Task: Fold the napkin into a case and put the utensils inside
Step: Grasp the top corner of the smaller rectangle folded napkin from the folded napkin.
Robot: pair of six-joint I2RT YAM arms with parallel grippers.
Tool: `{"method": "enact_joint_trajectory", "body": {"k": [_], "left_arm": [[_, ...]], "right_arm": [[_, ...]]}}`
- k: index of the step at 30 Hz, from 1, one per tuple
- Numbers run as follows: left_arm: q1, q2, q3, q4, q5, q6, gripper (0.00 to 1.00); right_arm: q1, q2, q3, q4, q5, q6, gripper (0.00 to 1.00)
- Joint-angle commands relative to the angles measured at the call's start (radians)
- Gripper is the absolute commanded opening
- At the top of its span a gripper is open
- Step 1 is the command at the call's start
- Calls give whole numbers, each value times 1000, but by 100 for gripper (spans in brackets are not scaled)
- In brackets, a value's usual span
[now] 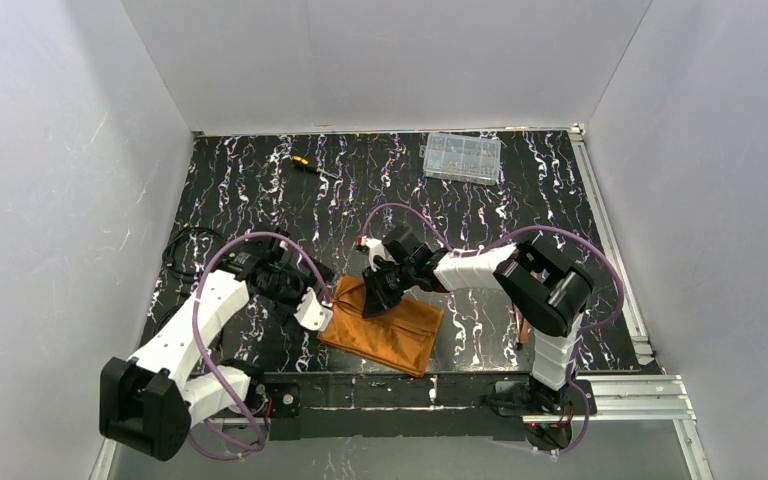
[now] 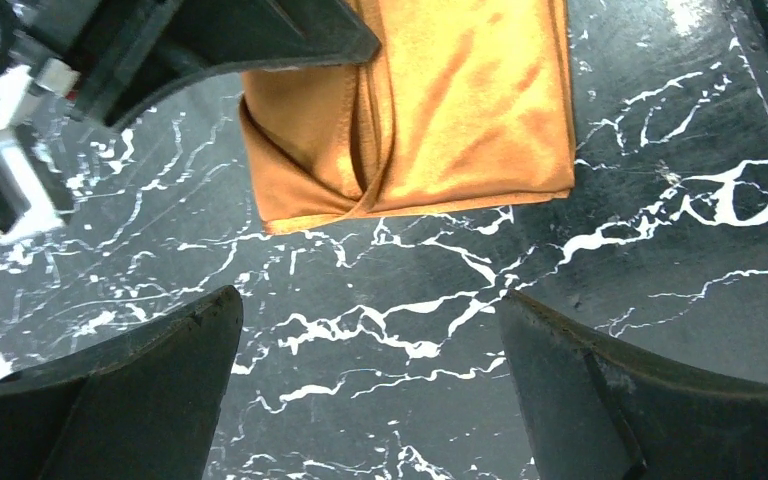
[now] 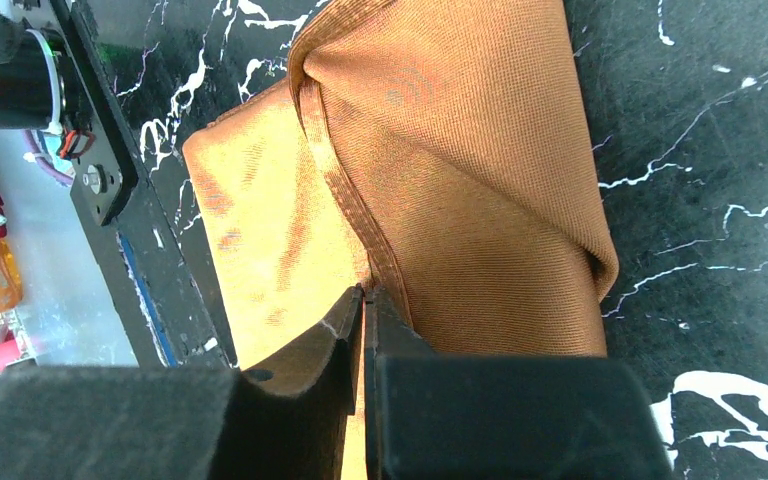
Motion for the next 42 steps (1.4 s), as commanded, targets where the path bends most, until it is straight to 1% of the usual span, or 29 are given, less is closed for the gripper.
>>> {"method": "enact_joint_trajectory", "body": {"k": [1,3,7,10,12,17,20,26,29,33,38,40,42], "left_arm": [[28,61,11,-80,8,54,98],[33,46,-39,-50,5,106,99],[33,11,-149,-25,19,305,99],[33,6,-190,-4,36,370,98],[33,12,-216,5,36,439,98],[31,17,-277,56,82,563,97],[28,42,-283,58,84,611,90],[21,89,-282,94,86,637,78],[21,103,-299,100,65,685,71],[21,125,-331,157,71,727,67],[21,171,-342,217,87,794,58],[21,190,-340,225,79,831,52],[21,212,-340,242,78,854,49]], "right_arm": [[-5,-35,-19,-3,23,2,15],[-5,-38,-22,-9,20,-6,15],[-6,-17,-3,-47,-3,-32,15],[-5,-6,0,-56,-18,-51,14],[-5,5,6,-71,-29,-73,14],[-5,58,62,-111,-51,-121,14],[-6,89,103,-159,-72,-143,13],[-5,132,166,-205,-85,-179,12],[-8,133,172,-215,-89,-192,12],[-7,131,166,-210,-89,-190,12],[-10,120,142,-199,-86,-187,12],[-10,119,139,-197,-86,-188,12],[-11,122,141,-196,-89,-187,12]]}}
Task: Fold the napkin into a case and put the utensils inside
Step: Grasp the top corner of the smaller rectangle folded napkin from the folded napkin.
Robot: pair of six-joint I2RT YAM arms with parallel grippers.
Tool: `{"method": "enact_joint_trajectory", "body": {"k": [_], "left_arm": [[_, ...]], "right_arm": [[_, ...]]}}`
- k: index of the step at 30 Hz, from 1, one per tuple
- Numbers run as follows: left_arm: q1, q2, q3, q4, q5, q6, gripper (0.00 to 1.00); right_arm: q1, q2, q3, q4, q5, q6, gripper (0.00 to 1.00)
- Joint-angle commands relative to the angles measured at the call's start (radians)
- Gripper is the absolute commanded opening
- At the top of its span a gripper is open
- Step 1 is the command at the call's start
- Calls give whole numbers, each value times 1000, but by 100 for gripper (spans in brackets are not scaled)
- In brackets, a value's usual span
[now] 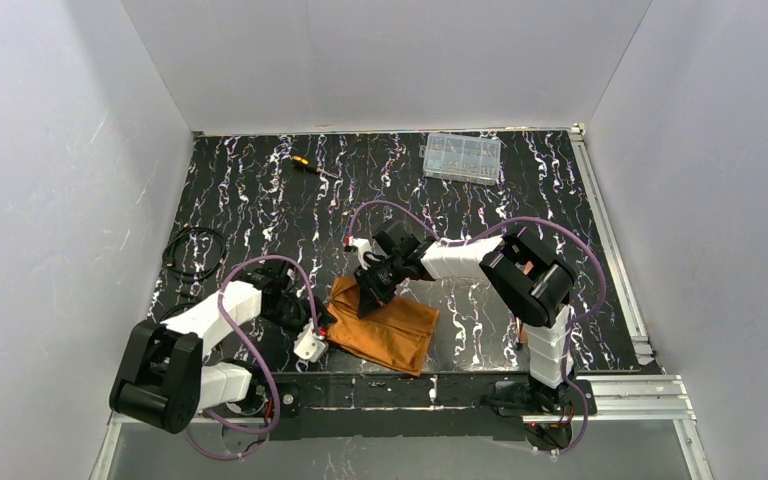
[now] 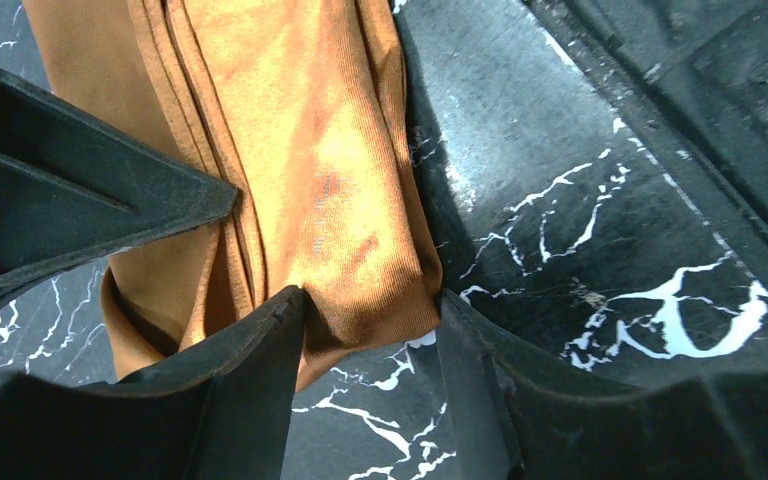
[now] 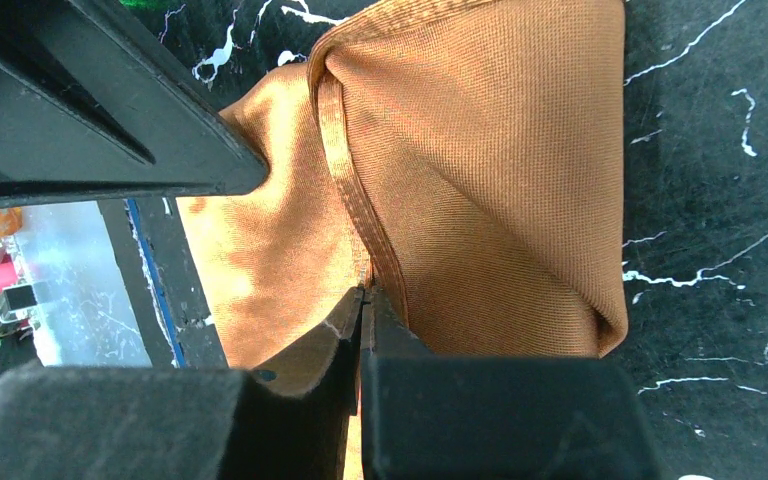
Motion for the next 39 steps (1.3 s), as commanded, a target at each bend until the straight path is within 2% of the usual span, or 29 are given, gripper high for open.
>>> {"method": "enact_joint_trajectory", "body": {"k": [1,7,13,21,29,34,39], "left_arm": [[-4,73,-51,46,-86,599,47],[-2,73,-59,103,-32,621,23],[-4,39,-27,75,64,552,0],[-6,41,26,-39,128,481,0],[-34,121,177,-286,44,392,0],[-82,159,234,-366,-6,276,0],[-112,205,277,-402,-11,151,0]], "right_arm": [[-5,19,-18,-30,31,-31,12],[-4,20,-33,-10,34,-20,11],[-4,5,-61,30,52,-6,10],[0,-54,-117,137,96,39,12],[26,-149,-181,239,172,57,18],[41,-228,-235,301,226,54,33],[77,-373,-380,483,322,14,48]]}}
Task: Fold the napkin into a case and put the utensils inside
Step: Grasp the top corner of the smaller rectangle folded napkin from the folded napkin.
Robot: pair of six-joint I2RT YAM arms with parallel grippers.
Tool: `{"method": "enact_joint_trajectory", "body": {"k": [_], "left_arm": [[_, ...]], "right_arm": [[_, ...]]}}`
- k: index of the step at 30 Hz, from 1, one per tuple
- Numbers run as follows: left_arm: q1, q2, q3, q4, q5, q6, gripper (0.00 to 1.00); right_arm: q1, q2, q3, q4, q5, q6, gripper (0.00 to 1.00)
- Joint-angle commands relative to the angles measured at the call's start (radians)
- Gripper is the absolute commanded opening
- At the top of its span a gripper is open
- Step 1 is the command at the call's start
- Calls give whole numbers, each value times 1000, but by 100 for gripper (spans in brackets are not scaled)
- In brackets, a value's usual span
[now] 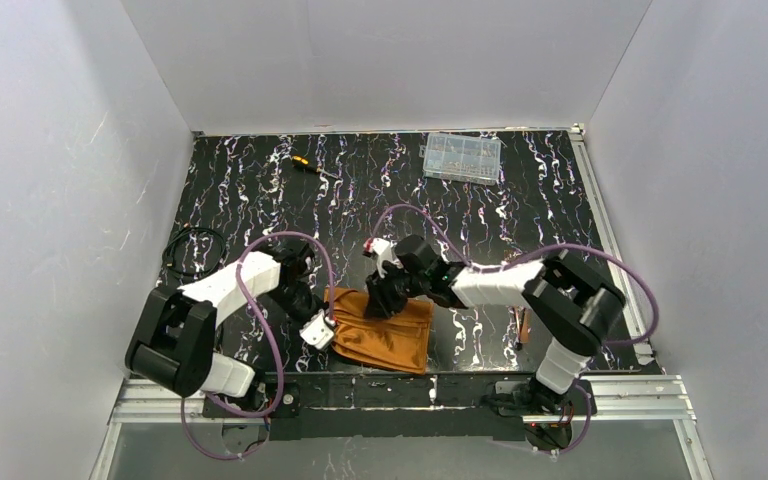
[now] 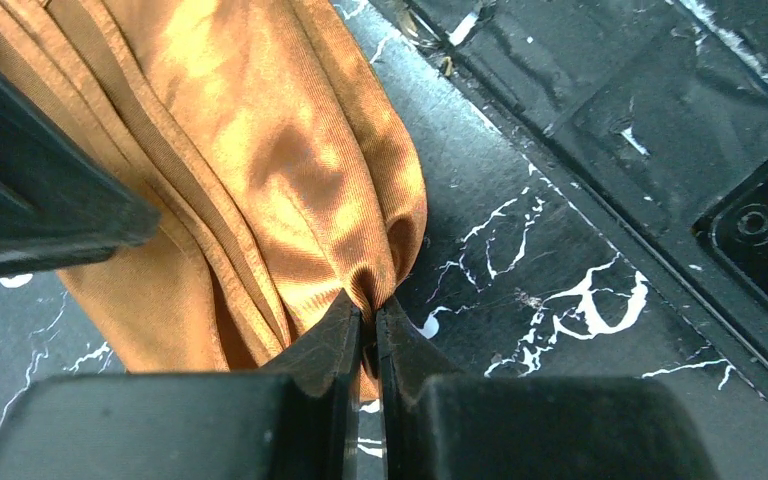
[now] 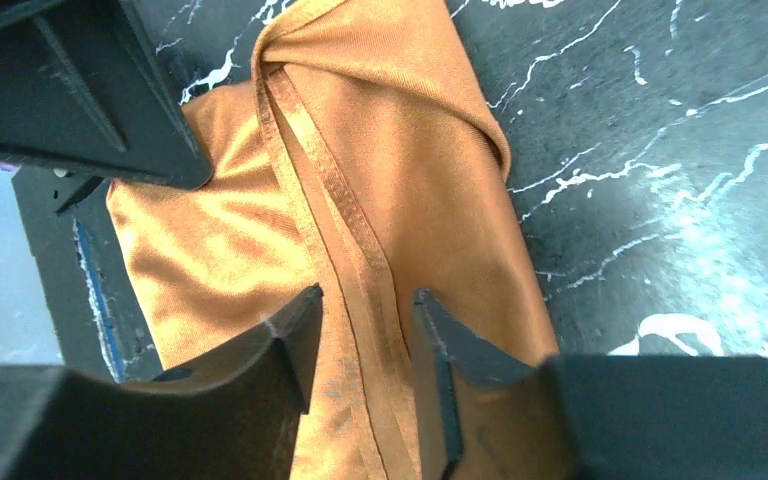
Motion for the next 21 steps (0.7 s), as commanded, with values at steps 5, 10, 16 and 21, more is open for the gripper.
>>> {"method": "enact_joint_trajectory", "body": {"k": [5,10,16,21], "left_arm": [[-27,93,97,-127,4,48,0],[-27,114,101,-102,1,9,0],[-27,127,111,-85,0,-30,0],[-27,133,118,-91,2,-30,0]], "right_arm": [[123,-230,-226,364,212,-159,62],[193,-243,-279,446,250,-216,69],[329,-226,-293,497,418,-307,79],[415,-184,-295,550,595,-370,99]]}}
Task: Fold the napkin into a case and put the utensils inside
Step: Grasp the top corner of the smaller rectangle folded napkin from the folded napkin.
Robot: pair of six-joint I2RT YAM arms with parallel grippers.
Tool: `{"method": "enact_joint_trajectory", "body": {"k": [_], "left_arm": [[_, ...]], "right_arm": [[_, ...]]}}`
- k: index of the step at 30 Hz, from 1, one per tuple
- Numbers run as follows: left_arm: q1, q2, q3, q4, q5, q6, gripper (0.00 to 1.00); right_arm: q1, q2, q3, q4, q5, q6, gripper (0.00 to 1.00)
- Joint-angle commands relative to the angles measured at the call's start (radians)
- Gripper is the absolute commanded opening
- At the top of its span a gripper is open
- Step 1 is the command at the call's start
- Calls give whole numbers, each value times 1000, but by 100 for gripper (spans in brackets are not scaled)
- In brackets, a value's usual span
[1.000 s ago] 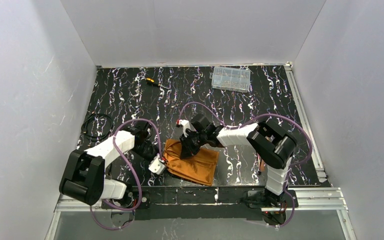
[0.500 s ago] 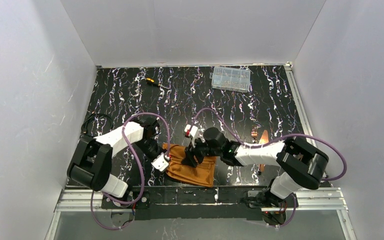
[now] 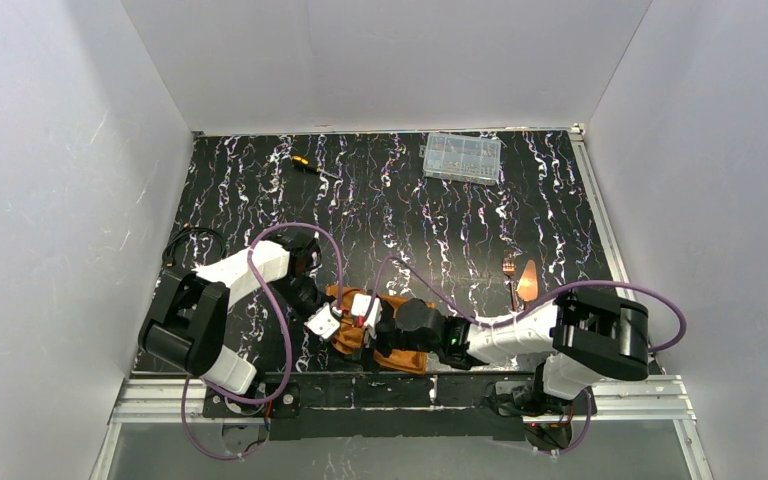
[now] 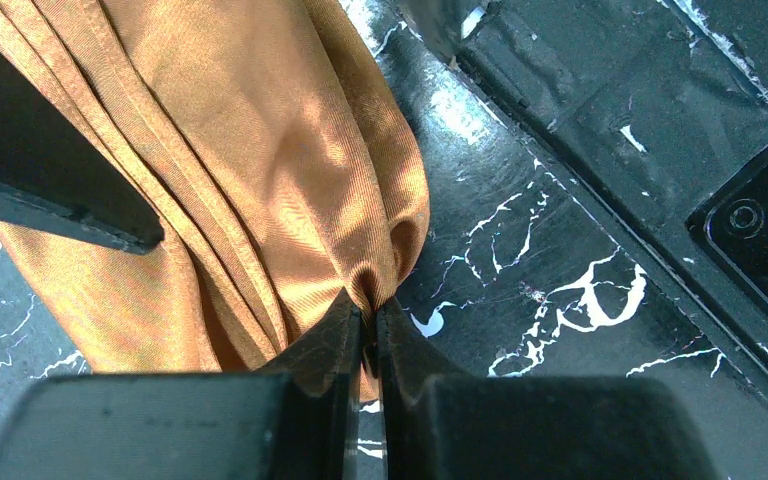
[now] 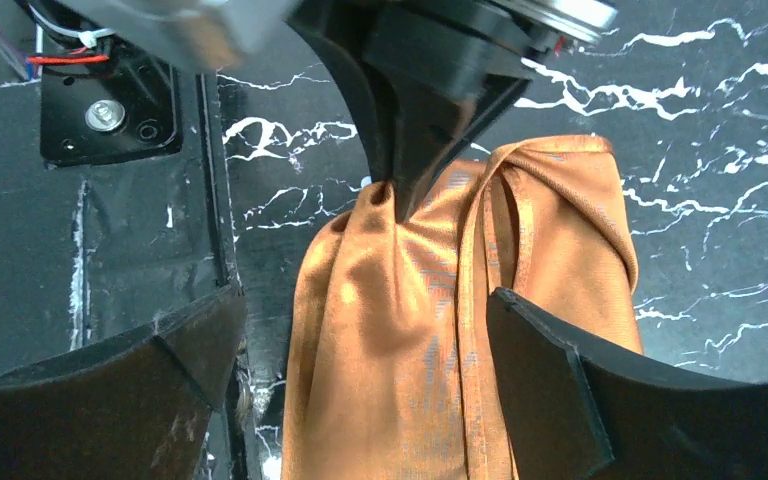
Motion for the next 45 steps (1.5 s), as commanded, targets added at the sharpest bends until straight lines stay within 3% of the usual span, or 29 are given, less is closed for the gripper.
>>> {"method": "enact_joint_trajectory", "body": {"k": [1,17,26,32,37,41,45], "left_arm": [[-6,10,32,-30,22,-7,0],[-6,7,31,-30,20,-7,0],[-6,-2,28,-52,18,11,0],[-6,0,28,-51,19,11,0],[-6,0,32,-52,20,4,0],[-6,0,33,-52,20,0,2],[-4,-9,36,-53,9,-21,23]], "right_arm": [[61,37,-12,133,227,-84,99],[271,252,7,303,622,-339,99],[276,333,49,371,742,-414,99],[275,390,75,449,781,-468,93],[277,394,72,481,786,-450,82],[281,414,88,472,763,-430,60],[287,418,92,469,746,-399,45]]}}
